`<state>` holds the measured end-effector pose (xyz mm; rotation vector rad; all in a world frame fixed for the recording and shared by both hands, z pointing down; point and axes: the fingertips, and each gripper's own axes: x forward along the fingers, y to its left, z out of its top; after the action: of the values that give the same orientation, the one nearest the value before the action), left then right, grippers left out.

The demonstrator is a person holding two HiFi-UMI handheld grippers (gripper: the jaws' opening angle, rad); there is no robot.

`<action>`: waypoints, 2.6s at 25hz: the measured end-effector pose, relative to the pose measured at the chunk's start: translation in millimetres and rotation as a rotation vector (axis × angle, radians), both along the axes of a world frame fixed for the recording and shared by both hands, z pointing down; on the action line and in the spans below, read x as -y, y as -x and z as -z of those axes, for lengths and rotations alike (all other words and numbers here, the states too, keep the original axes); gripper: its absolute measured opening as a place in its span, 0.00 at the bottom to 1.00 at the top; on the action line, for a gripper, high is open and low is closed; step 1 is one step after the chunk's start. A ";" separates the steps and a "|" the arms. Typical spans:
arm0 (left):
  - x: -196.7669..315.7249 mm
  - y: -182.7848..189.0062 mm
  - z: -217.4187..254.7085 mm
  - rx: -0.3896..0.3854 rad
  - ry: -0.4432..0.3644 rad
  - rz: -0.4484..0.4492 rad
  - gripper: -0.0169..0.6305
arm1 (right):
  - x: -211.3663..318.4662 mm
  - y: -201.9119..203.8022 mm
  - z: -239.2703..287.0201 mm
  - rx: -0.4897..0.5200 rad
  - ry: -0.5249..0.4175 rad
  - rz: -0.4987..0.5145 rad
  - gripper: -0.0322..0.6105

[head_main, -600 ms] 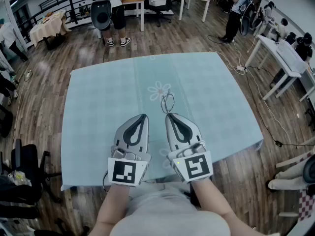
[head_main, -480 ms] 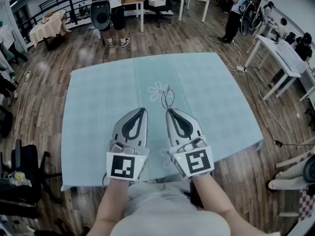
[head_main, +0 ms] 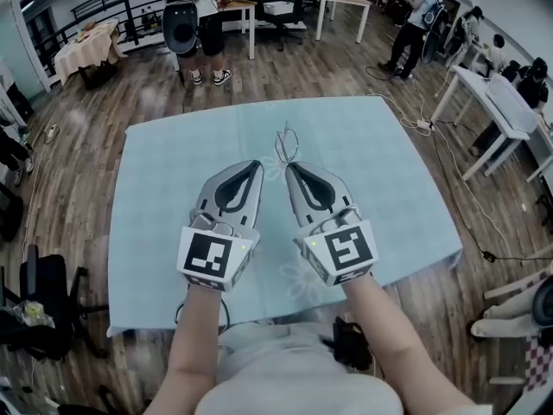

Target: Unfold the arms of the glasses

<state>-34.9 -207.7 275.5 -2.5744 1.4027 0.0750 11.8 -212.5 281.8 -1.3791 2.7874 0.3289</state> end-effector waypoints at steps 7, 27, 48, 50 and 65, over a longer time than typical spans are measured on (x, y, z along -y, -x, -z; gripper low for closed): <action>7.1 -1.7 0.6 -0.026 0.039 -0.061 0.04 | 14.7 -7.2 6.4 0.026 0.061 0.047 0.07; -14.4 -1.4 -6.1 -0.020 0.019 -0.069 0.04 | 12.7 -20.6 -9.8 0.210 0.358 0.213 0.07; -20.7 6.0 -10.7 -0.038 0.021 -0.063 0.04 | 7.6 -13.6 -21.6 0.337 0.643 0.377 0.07; -20.6 5.7 -11.6 -0.039 0.022 -0.065 0.04 | 7.8 -13.3 -24.3 0.354 0.692 0.397 0.07; -21.2 5.9 -18.5 -0.033 0.037 -0.071 0.04 | 1.7 -18.5 -55.5 0.467 1.123 0.577 0.07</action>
<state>-40.8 -186.5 294.1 -2.6645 1.3358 0.1039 30.3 -214.2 337.3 -0.4187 2.7319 -1.5063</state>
